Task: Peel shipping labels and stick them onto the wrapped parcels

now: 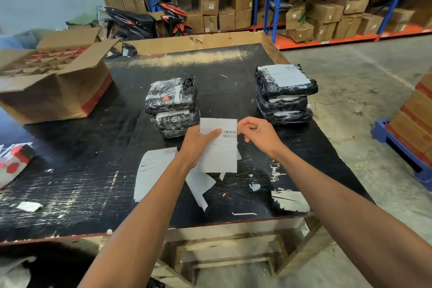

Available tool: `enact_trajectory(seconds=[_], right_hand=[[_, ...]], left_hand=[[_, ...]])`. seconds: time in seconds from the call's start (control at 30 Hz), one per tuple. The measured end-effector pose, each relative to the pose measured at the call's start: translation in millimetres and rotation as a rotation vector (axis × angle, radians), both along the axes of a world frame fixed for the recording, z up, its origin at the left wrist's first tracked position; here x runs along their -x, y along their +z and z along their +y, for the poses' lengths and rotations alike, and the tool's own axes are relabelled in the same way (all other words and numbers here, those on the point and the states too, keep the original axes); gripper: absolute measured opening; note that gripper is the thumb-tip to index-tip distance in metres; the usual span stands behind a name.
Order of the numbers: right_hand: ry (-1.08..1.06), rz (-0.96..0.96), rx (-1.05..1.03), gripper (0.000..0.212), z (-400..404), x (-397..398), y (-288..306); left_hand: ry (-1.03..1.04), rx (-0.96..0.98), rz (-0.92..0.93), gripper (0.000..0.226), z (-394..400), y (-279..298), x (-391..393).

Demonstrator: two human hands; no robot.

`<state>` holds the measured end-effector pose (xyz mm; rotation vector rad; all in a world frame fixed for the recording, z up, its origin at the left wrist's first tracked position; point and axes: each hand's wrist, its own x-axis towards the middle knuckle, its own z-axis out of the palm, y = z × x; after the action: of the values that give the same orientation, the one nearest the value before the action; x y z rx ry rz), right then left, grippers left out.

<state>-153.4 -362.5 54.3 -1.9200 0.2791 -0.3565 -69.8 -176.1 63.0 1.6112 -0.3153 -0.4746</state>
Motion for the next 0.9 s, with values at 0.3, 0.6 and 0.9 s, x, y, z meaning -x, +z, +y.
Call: enact_trajectory(seconds=[0.3, 0.6, 0.9], right_hand=[[0.021, 0.009, 0.022, 0.012, 0, 0, 1], [0.171, 0.003, -0.234, 0.016, -1, -4, 3], [0.153, -0.060, -0.175, 0.015, 8, -14, 17]], left_hand=[[-0.003, -0.015, -0.001, 0.014, 1, 3, 2], [0.027, -0.022, -0.049, 0.034, -1, 0, 0], [0.153, -0.019, -0.539, 0.009, -15, 20, 2]])
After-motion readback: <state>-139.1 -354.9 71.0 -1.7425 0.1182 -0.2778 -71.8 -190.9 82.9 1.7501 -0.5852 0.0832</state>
